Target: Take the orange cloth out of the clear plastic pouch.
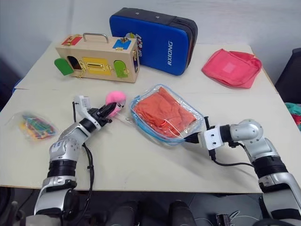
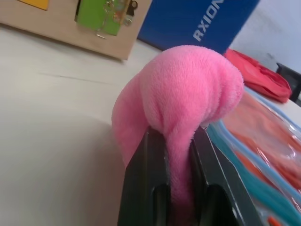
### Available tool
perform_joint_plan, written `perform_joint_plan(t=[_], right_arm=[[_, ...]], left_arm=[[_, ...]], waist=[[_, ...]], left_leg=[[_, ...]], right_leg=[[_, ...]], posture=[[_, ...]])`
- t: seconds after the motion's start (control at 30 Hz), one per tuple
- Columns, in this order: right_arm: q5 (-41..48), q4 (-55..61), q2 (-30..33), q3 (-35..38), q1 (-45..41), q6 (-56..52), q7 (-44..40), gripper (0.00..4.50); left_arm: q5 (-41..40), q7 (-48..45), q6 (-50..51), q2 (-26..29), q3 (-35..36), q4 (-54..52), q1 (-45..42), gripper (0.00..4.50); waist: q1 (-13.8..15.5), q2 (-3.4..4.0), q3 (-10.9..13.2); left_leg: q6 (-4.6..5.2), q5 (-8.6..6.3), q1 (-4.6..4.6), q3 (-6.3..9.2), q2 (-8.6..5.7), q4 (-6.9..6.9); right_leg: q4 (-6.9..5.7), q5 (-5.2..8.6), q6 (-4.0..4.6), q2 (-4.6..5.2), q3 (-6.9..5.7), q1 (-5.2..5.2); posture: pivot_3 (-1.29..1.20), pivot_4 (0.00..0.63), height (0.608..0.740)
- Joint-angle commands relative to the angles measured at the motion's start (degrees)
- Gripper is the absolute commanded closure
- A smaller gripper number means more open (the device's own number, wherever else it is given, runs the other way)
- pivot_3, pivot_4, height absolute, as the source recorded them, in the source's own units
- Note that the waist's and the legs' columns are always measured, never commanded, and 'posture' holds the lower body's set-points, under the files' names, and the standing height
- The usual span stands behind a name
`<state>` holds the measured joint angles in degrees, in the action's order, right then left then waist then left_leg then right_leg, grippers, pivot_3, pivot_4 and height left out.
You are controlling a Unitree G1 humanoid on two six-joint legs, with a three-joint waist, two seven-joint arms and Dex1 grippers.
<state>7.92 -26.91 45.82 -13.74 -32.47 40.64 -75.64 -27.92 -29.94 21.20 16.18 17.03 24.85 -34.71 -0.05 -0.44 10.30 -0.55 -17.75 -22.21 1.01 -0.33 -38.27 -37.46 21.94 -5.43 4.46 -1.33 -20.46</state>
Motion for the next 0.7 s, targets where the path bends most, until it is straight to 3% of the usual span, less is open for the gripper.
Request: perform_joint_plan(t=[0.03, 0.23, 0.4, 0.47, 0.6, 0.7], right_arm=[[3.61, 3.88, 1.76, 2.14, 1.52, -0.76, -2.06, 4.46], [7.9, 9.55, 3.88, 3.75, 6.17, -2.89, -4.37, 4.46], [7.87, 9.91, 3.76, 4.81, 8.17, -4.25, -3.56, 4.46], [8.3, 10.09, 3.04, 5.89, 8.78, -7.78, -1.38, 4.5], [10.95, 14.09, 3.39, 7.8, 11.21, -14.63, 0.37, 3.48], [14.17, 19.25, 4.36, 11.34, 14.27, -21.21, 2.57, 2.43]], left_arm=[[0.55, 1.44, -3.22, -0.59, 0.88, 2.24, -2.35, 4.38], [2.88, 9.33, -10.66, -2.33, 2.73, 7.95, -6.4, 4.38], [3.24, 7.41, -9.35, -2.04, 0.65, 7.57, -5.57, 4.38], [1.54, 5.79, -5.17, -1.22, 0.54, 5.05, -4.17, 3.66], [3.24, -0.02, -1.27, 4.42, -2.55, -2.69, 0.81, 2.48], [6.74, -4.77, -6.5, 11.0, -3.67, -6.99, 5.74, 1.53]], waist=[[0.01, 0.0, 0.0], [0.04, -0.02, 0.01], [0.08, -0.02, 0.01], [0.04, -0.02, 0.01], [-0.16, -0.01, 0.01], [-0.25, -0.01, 0.01]], left_leg=[[0.0, 0.0, 0.0, -0.01, 0.0, 0.0], [-0.01, 0.0, 0.0, 0.0, 0.01, 0.0], [-0.01, 0.0, 0.01, -0.02, 0.01, 0.01], [-0.01, 0.0, 0.01, -0.02, 0.01, 0.01], [-0.02, 0.01, 0.01, -0.03, 0.03, 0.04], [-0.06, 0.03, 0.02, -0.03, 0.05, 0.08]], right_leg=[[-0.01, 0.0, 0.0, 0.0, -0.04, 0.0], [-0.01, 0.0, 0.0, 0.0, -0.06, -0.01], [-0.02, 0.0, -0.01, 0.0, -0.1, -0.02], [-0.03, 0.0, -0.01, 0.0, -0.09, -0.02], [-0.05, 0.0, 0.0, 0.0, 0.0, -0.06], [-0.07, 0.0, 0.0, -0.02, 0.04, -0.1]], posture=[[0.0, 0.15, 0.74], [0.0, 0.15, 0.74], [0.0, 0.15, 0.74], [0.0, 0.15, 0.74], [0.0, 0.15, 0.74], [0.0, 0.15, 0.74]])
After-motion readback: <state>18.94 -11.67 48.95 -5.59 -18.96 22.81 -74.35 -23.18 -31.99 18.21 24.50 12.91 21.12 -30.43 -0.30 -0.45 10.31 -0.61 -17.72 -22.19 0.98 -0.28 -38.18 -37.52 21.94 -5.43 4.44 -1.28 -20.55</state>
